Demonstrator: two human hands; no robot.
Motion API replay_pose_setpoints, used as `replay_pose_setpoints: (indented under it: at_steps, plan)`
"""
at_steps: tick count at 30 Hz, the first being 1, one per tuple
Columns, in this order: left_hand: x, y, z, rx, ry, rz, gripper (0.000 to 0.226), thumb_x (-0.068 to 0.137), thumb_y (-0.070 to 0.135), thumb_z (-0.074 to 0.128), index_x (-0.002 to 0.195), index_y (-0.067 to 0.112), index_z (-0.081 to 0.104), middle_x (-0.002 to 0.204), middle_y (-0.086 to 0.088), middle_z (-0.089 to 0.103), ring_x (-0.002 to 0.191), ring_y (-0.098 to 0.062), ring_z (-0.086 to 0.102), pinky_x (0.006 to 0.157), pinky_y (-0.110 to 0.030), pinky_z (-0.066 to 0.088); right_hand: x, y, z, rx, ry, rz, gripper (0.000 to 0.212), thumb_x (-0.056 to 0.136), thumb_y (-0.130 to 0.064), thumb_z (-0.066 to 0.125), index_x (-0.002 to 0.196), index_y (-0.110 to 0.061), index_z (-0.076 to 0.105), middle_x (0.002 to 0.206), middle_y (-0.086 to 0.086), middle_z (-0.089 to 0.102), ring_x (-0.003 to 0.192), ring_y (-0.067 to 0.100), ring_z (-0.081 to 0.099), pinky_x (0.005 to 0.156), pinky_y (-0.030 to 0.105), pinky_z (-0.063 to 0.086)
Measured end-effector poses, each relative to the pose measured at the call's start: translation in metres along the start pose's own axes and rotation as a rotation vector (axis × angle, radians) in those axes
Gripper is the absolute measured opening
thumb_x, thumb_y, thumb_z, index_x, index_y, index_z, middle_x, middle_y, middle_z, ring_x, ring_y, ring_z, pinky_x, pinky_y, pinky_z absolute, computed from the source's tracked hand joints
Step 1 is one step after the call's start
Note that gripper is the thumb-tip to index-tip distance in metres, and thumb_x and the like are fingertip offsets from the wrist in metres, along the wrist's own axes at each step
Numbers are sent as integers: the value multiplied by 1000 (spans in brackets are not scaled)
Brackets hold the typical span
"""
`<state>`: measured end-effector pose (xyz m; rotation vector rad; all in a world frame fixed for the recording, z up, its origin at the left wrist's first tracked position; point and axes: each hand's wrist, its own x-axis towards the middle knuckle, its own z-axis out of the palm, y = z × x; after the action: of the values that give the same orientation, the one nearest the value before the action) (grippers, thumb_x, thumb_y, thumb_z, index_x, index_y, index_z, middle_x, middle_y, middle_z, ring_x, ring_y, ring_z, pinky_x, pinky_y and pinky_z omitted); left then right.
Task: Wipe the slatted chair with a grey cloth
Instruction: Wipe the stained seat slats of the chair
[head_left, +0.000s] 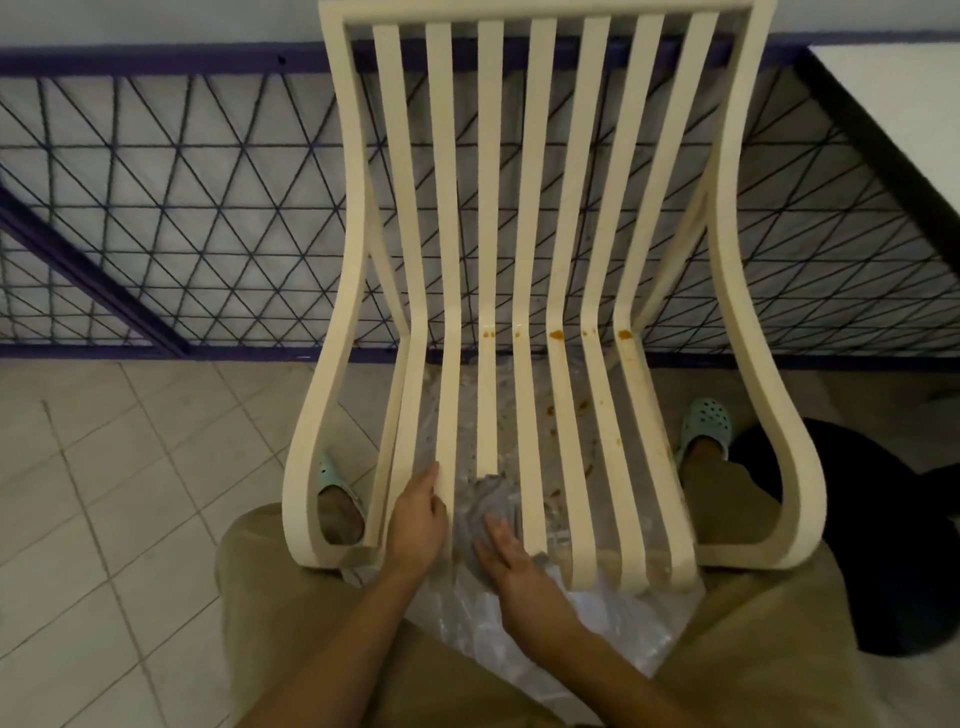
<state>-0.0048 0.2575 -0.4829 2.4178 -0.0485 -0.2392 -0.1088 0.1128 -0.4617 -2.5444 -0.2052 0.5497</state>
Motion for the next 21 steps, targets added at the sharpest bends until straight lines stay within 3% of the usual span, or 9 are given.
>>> replay_pose_setpoints:
  at_steps: [8, 16, 21]
  plan:
    - [33, 14, 7, 70, -132, -55, 52, 102, 18, 42, 152, 10, 29, 157, -9, 31, 141, -23, 35, 115, -29, 26, 45, 6, -27, 25, 20, 39, 68, 96, 2, 43, 156, -14, 16, 164, 5, -10, 152, 24, -2, 120, 39, 26]
    - [82, 22, 14, 78, -187, -44, 57, 99, 8, 43, 152, 7, 24, 154, -18, 29, 139, -32, 33, 115, -36, 27, 87, 11, -45, -71, -35, 101, 81, 91, 8, 43, 157, -13, 1, 161, 8, -23, 151, 29, 2, 97, 36, 45]
    - [115, 30, 27, 44, -115, -81, 58, 100, 12, 41, 154, 14, 19, 150, -19, 34, 132, -35, 41, 107, -40, 36, 131, 20, -56, -108, -3, 141, 79, 93, 9, 37, 156, -14, -6, 154, 6, -35, 150, 27, -17, 99, 36, 47]
